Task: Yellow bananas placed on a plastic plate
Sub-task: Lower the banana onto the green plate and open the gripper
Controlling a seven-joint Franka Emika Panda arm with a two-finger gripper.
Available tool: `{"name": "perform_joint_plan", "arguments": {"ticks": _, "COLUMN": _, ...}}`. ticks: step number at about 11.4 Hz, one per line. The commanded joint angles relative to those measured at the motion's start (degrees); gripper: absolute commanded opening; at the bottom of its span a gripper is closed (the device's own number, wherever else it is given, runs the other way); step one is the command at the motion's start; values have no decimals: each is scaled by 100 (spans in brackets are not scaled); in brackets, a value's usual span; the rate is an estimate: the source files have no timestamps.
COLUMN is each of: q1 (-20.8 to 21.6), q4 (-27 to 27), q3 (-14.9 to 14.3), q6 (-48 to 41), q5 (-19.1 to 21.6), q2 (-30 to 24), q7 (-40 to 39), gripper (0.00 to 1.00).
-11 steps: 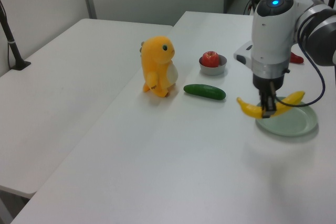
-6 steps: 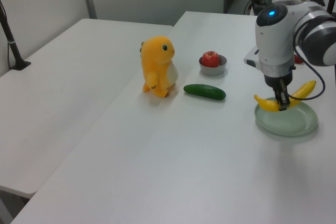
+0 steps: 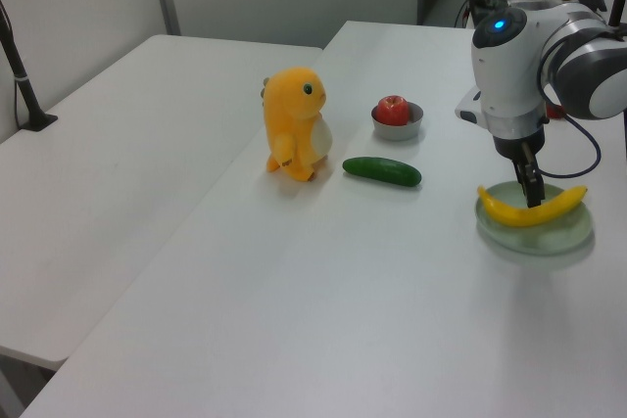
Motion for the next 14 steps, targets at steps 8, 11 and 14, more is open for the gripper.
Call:
{"name": "perform_joint_plan", "arguments": {"ticks": 8, "q1": -433, "q4": 2212, "q3": -1145, "q6": 70, "q5": 509, "q2": -45, "q7": 1315, "gripper": 100}}
{"name": "perform_joint_plan", "arguments": {"ticks": 11, "q1": -988, "q4": 2495, "q3": -1067, "q6": 53, "q5": 932, "q2": -10, "q7": 1237, "gripper": 100}}
{"name": "perform_joint_plan", "arguments": {"ticks": 14, "q1": -1259, "q4": 2539, "q3": -1006, "q6": 35, "q5": 1054, "q2": 122, "q7": 1219, "gripper": 100}}
